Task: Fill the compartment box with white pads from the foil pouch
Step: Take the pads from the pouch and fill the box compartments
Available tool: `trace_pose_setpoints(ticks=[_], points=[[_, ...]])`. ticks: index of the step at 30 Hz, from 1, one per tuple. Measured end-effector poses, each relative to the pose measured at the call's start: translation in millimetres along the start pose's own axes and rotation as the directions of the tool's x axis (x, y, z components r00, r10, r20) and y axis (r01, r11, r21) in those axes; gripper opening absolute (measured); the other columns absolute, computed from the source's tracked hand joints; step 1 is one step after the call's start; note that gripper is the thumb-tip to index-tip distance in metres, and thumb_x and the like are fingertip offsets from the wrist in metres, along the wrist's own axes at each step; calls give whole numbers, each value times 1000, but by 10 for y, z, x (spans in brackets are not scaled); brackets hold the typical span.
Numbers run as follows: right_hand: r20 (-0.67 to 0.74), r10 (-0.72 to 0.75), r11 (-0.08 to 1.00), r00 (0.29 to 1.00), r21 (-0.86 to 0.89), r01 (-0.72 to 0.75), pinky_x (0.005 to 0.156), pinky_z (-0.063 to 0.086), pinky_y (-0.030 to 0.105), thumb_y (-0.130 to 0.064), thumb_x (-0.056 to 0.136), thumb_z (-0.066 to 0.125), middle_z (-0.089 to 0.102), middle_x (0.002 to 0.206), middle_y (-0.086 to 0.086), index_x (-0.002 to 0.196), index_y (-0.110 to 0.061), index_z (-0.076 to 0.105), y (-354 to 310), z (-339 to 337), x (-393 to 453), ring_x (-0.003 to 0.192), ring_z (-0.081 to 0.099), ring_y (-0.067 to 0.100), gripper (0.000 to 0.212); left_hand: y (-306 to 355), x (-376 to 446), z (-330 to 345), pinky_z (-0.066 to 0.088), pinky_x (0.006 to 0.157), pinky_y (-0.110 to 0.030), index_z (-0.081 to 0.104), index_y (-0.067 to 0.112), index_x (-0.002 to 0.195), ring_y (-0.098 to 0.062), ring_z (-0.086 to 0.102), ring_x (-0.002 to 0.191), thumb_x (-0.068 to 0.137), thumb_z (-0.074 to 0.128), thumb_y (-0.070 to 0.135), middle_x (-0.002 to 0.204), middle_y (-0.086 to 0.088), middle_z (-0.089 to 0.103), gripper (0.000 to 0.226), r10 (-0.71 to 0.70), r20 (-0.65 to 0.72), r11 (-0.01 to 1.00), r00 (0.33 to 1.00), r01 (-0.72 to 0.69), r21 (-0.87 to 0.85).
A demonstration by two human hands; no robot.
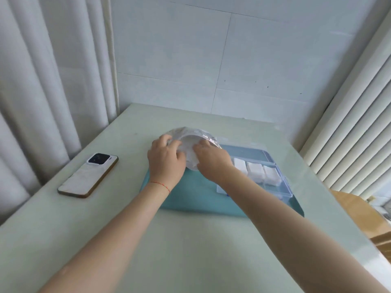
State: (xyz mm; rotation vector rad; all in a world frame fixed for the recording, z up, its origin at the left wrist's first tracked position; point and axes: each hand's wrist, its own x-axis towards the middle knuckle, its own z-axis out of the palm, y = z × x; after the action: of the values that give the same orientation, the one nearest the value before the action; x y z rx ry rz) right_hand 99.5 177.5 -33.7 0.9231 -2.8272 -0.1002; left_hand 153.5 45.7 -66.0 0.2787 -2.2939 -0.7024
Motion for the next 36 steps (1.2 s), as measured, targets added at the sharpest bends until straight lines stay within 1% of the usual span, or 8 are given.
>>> trace_pose_setpoints(ticks=[2, 5, 14, 21, 25, 28, 32, 36], points=[[28, 23, 990, 999, -142, -18, 50, 32, 31, -12, 89, 62, 40, 131, 7, 132, -11, 38, -35, 61, 36, 94, 63, 27, 50, 31, 8, -23, 43, 92, -43, 68, 5, 117, -37, 53, 113, 73, 38, 19, 124, -14, 60, 55, -26, 60, 1000, 998, 26, -13], [22, 55, 983, 998, -176, -50, 57, 37, 32, -14, 88, 66, 43, 131, 7, 140, -10, 29, -36, 89, 93, 100, 63, 26, 64, 77, 9, -34, 44, 94, -44, 65, 6, 123, -33, 53, 115, 73, 38, 19, 125, -11, 60, 58, -21, 78, 998, 997, 25, -49], [15, 107, 968, 994, -231, -101, 43, 26, 26, -16, 88, 62, 39, 140, 11, 142, -2, 26, -60, 258, 272, 86, 68, 24, 67, 82, -6, 5, 45, 93, -41, 66, 4, 122, -31, 55, 115, 75, 39, 17, 124, -11, 62, 56, 2, 95, 995, 996, 7, -99], [51, 100, 976, 994, -199, -88, 62, 38, 32, -1, 88, 56, 48, 127, 10, 123, -8, 54, -88, 160, 208, 94, 66, 27, 36, 61, -25, 15, 46, 89, -40, 68, 4, 118, -33, 56, 109, 74, 39, 15, 117, -11, 63, 54, 20, 67, 996, 998, -14, -88], [83, 74, 988, 994, -143, -62, 66, 39, 32, -13, 94, 54, 52, 120, 10, 120, -8, 58, -73, 107, 180, 96, 64, 30, 27, 53, -48, 12, 46, 80, -37, 74, 11, 106, -34, 54, 96, 77, 48, 11, 99, -11, 57, 39, -25, 22, 999, 999, 26, -43], [108, 66, 991, 992, -124, -53, 65, 39, 30, -29, 98, 49, 58, 111, 8, 107, -7, 61, -84, 93, 214, 93, 64, 30, 26, 97, -44, -58, 38, 73, -30, 71, 18, 112, -28, 56, 102, 86, 51, 12, 110, -7, 58, 33, -110, 119, 993, 987, 115, -33], [78, 86, 990, 993, -116, -77, 62, 38, 27, -19, 94, 53, 66, 95, 3, 80, -16, 50, -83, 117, 241, 82, 59, 26, 15, 139, -38, -112, 43, 81, -31, 68, 22, 116, -25, 59, 106, 89, 49, 16, 120, -3, 61, 35, -134, 192, 988, 972, 147, -56], [37, 173, 957, 984, 229, -177, 51, 29, 25, -10, 91, 51, 47, 68, 0, 66, -16, 41, 23, 41, 82, 70, 48, 26, 28, 187, -58, -104, 44, 83, -28, 70, 20, 114, -25, 60, 106, 89, 49, 13, 116, -2, 68, 33, -173, 244, 966, 954, 213, -148]])
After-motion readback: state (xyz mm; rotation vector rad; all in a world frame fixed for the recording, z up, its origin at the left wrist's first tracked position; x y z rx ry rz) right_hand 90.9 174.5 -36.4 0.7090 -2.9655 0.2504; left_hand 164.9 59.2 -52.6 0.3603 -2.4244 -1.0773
